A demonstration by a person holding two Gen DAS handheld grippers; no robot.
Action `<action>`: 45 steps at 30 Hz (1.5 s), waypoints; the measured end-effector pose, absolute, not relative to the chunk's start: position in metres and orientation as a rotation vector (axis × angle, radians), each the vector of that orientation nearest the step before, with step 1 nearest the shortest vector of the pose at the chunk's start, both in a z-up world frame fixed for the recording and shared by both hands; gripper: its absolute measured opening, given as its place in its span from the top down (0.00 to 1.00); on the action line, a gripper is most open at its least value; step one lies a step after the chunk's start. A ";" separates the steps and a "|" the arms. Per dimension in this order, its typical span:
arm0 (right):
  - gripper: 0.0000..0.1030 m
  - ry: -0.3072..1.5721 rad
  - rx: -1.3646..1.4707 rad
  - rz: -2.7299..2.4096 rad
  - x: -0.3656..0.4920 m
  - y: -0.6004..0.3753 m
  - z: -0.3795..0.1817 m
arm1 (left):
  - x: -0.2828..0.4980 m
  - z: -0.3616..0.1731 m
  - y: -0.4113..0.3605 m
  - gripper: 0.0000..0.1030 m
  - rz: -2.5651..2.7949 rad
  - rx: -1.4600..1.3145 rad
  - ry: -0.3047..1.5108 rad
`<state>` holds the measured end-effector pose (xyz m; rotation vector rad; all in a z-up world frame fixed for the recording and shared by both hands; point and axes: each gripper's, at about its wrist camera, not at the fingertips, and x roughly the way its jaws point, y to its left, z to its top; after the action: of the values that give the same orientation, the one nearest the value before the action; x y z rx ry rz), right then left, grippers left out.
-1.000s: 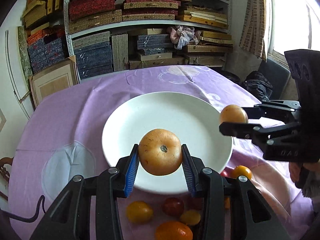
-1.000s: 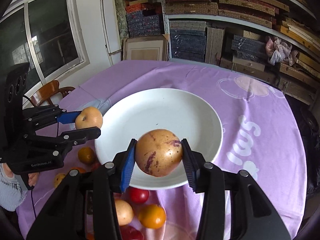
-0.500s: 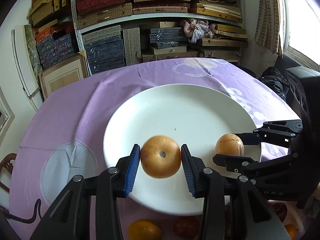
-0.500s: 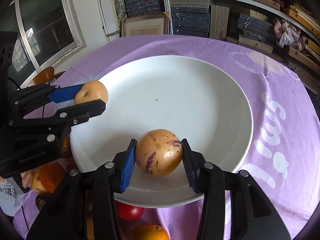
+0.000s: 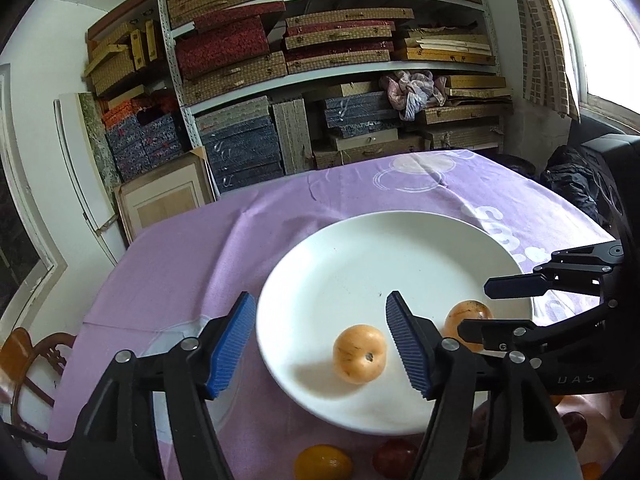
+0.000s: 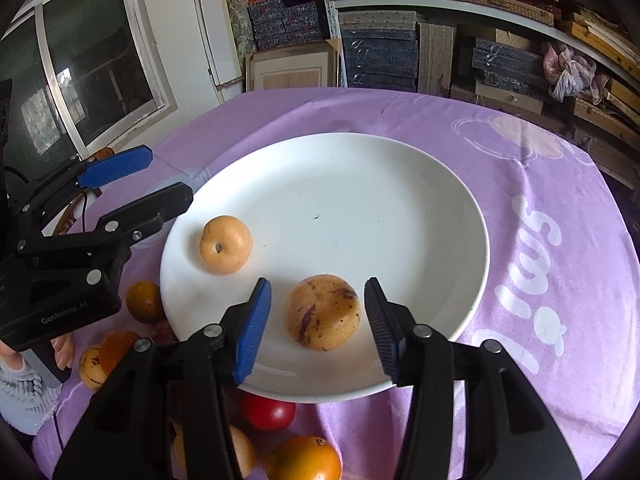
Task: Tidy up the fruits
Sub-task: 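Carry the pear and pepino onto the white plate and open both tools, then withdraw both tools from the plate back toward the fruit pile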
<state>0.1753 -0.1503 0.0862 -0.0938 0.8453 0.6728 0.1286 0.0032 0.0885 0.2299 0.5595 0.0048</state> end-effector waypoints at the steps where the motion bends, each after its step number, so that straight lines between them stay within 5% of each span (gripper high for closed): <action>1: 0.49 0.843 -0.090 0.672 0.174 -0.152 0.089 | 0.126 0.091 0.002 0.28 0.013 0.234 0.548; 12: 0.37 0.819 -0.030 0.653 0.129 -0.189 0.113 | 0.081 0.116 -0.012 0.16 0.072 0.313 0.455; 33: 0.27 0.784 0.092 0.638 0.012 -0.242 0.100 | -0.022 0.136 -0.017 0.09 0.129 0.334 0.367; 45: 0.24 0.732 0.108 0.682 -0.001 -0.241 0.100 | -0.048 0.069 0.049 0.07 -0.074 0.049 0.619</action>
<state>-0.0013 -0.2415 0.1004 0.1077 0.7315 0.6817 -0.0483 0.0490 0.0691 0.0490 0.6194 -0.0740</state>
